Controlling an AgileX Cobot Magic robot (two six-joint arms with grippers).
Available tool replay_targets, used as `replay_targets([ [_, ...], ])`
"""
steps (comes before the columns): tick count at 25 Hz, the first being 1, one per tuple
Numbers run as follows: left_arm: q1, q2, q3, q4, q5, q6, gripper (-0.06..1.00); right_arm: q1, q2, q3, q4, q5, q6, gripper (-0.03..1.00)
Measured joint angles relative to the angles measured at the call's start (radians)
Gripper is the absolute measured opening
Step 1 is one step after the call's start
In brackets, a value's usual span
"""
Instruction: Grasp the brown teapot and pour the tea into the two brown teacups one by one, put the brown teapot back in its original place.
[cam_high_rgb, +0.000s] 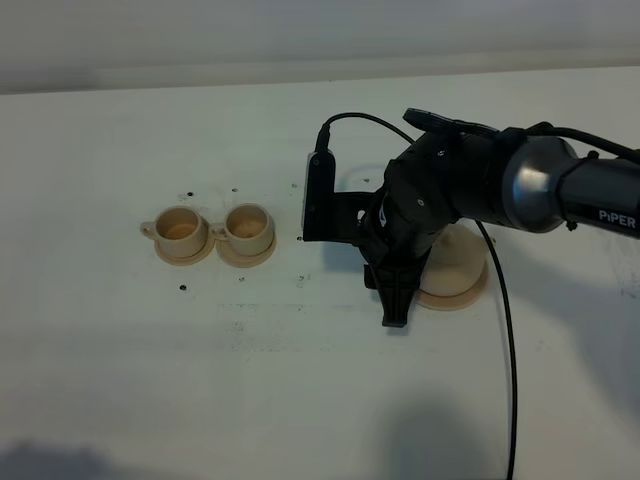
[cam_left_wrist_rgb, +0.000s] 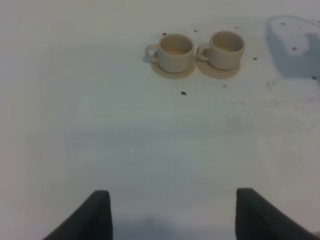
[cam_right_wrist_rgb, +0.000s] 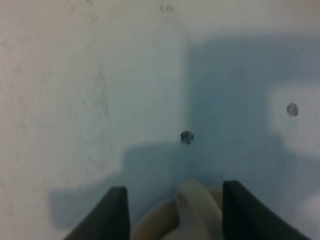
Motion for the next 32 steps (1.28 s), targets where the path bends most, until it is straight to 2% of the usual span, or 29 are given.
replay_targets([
  [14, 0.000, 0.000, 0.000, 0.000, 0.000, 0.000, 0.51, 0.000, 0.021, -0.001, 0.003, -0.046, 0.000, 0.42],
  [20, 0.000, 0.000, 0.000, 0.000, 0.000, 0.000, 0.51, 0.000, 0.021, -0.001, -0.036, -0.095, 0.002, 0.42],
  [25, 0.000, 0.000, 0.000, 0.000, 0.000, 0.000, 0.51, -0.003, 0.047, -0.001, -0.044, -0.044, 0.019, 0.42],
  [32, 0.000, 0.000, 0.000, 0.000, 0.000, 0.000, 0.51, -0.003, 0.072, -0.001, -0.030, -0.033, 0.019, 0.42],
])
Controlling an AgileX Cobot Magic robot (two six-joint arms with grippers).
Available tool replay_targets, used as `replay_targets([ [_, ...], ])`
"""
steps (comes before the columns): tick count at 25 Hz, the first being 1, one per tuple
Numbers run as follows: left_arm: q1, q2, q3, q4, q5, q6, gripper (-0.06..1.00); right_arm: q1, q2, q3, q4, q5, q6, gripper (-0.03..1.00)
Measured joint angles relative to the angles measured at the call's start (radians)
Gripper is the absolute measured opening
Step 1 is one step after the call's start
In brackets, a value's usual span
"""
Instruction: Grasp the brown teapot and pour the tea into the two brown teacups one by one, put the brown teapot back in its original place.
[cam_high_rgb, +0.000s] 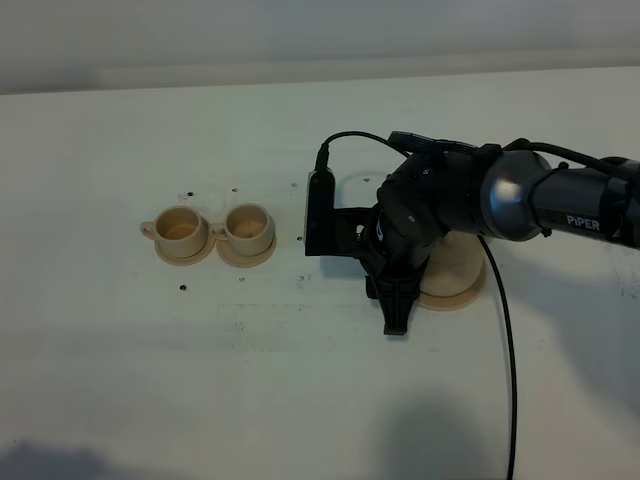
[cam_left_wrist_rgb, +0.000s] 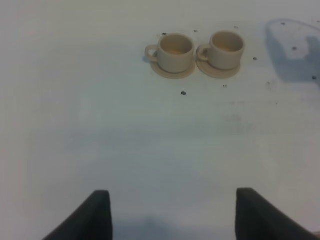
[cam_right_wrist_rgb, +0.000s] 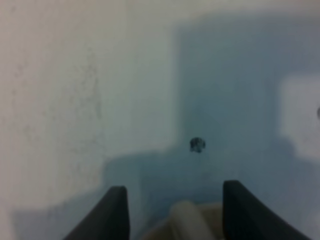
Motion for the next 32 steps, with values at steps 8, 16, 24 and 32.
replay_targets([
  [8, 0.000, 0.000, 0.000, 0.000, 0.000, 0.000, 0.51, 0.003, -0.001, 0.000, 0.059, 0.070, 0.001, 0.42],
  [16, 0.000, -0.001, 0.000, 0.000, 0.000, 0.000, 0.51, 0.021, -0.033, -0.001, 0.066, 0.148, 0.022, 0.42],
  [24, 0.000, -0.001, 0.000, 0.000, 0.000, 0.000, 0.51, 0.021, -0.037, -0.010, 0.141, 0.238, 0.027, 0.42],
  [32, 0.000, 0.000, 0.000, 0.000, 0.000, 0.000, 0.51, 0.021, -0.037, -0.010, 0.151, 0.345, 0.091, 0.42],
])
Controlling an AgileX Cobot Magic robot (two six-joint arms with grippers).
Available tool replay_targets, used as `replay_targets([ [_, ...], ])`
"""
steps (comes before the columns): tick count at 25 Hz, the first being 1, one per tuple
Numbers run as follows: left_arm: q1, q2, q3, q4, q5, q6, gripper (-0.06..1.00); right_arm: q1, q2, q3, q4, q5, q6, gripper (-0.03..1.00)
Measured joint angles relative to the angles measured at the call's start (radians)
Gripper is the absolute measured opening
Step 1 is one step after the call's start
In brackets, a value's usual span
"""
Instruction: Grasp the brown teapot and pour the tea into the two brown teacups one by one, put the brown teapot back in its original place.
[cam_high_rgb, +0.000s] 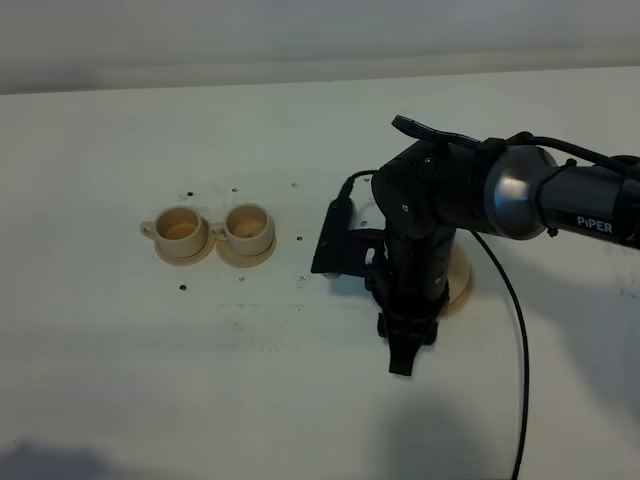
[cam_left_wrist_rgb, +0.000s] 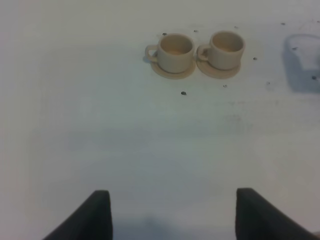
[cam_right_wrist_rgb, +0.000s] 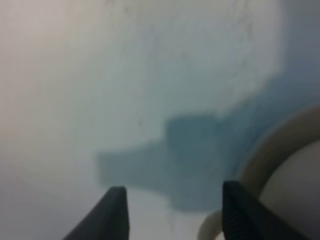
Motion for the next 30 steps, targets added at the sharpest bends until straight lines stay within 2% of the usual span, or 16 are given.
replay_targets([
  [13, 0.000, 0.000, 0.000, 0.000, 0.000, 0.000, 0.51, 0.000, -0.004, -0.012, -0.045, 0.165, 0.146, 0.42],
  [18, 0.000, 0.000, 0.000, 0.000, 0.000, 0.000, 0.51, 0.000, -0.004, -0.110, 0.018, 0.222, 0.200, 0.42],
  [22, 0.000, 0.000, 0.000, 0.000, 0.000, 0.000, 0.51, 0.000, -0.009, -0.195, 0.052, 0.222, 0.337, 0.40],
  [26, 0.000, 0.000, 0.000, 0.000, 0.000, 0.000, 0.51, 0.000, -0.025, -0.208, 0.037, 0.225, 0.544, 0.38],
  [30, 0.000, 0.000, 0.000, 0.000, 0.000, 0.000, 0.51, -0.011, -0.025, -0.208, 0.019, 0.225, 0.696, 0.36],
])
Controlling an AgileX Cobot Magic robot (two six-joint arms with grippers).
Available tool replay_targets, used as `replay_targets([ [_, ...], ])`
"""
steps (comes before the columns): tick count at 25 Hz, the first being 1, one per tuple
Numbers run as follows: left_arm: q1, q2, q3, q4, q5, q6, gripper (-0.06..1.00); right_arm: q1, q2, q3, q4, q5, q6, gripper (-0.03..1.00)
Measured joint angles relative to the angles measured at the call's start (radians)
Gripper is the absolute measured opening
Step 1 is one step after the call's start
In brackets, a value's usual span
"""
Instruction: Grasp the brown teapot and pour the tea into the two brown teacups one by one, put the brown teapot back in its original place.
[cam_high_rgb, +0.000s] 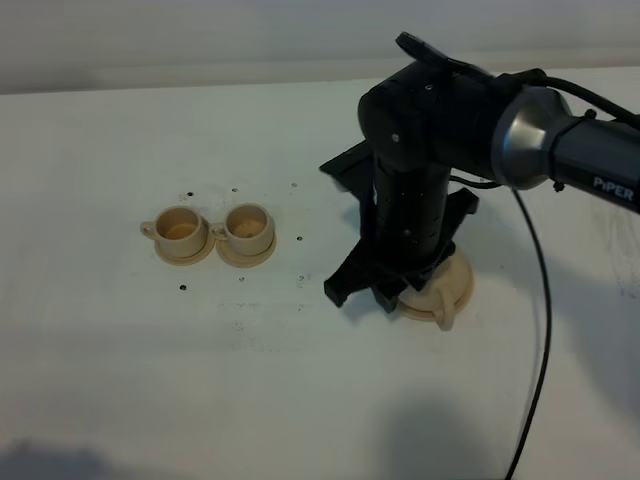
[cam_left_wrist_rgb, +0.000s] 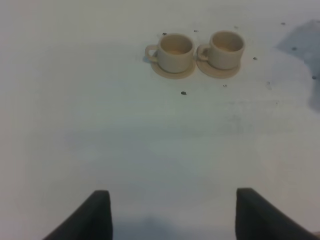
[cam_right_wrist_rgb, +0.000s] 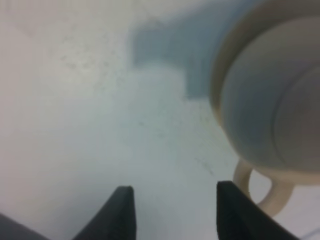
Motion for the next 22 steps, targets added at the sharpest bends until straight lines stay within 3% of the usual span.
replay_targets([
  [10, 0.000, 0.000, 0.000, 0.000, 0.000, 0.000, 0.51, -0.109, 0.000, 0.048, -0.019, 0.005, 0.055, 0.36],
  [22, 0.000, 0.000, 0.000, 0.000, 0.000, 0.000, 0.51, -0.115, 0.049, 0.051, -0.030, 0.005, 0.051, 0.36],
])
